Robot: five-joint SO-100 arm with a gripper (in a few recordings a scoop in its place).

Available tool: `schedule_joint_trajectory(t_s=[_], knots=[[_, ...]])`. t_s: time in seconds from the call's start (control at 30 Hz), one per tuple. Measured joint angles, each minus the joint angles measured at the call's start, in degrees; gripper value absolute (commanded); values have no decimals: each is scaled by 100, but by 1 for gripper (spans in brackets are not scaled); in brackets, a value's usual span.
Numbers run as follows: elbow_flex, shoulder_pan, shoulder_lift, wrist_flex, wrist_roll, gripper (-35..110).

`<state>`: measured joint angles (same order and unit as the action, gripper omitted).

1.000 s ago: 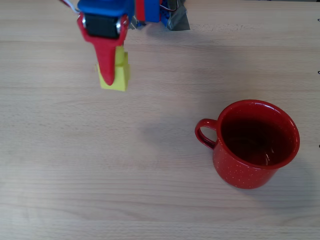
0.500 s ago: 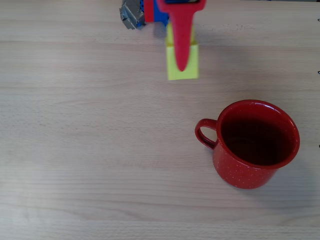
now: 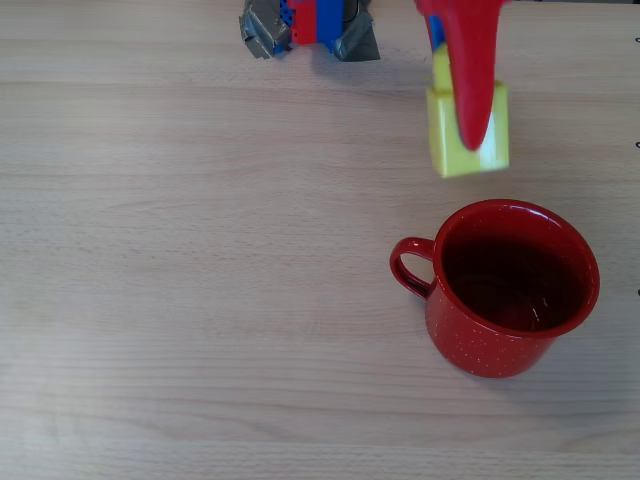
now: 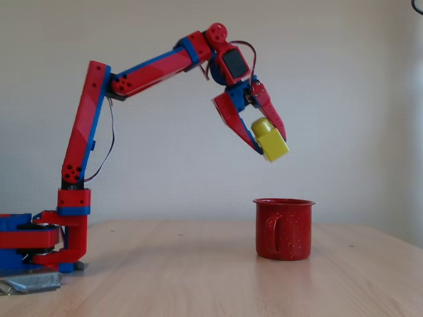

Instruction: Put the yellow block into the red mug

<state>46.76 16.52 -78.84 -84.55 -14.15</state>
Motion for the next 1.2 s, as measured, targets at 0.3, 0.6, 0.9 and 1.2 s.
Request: schedule_joint_trajectory(t_s=[0.3, 0.6, 0.9, 1.2], knots=[[-914, -18, 1090, 0, -123, 0], [-2039, 79, 2153, -9, -123, 0], [-2540, 360, 2470, -299, -123, 0], [-2355, 501, 2461, -281, -123, 0]])
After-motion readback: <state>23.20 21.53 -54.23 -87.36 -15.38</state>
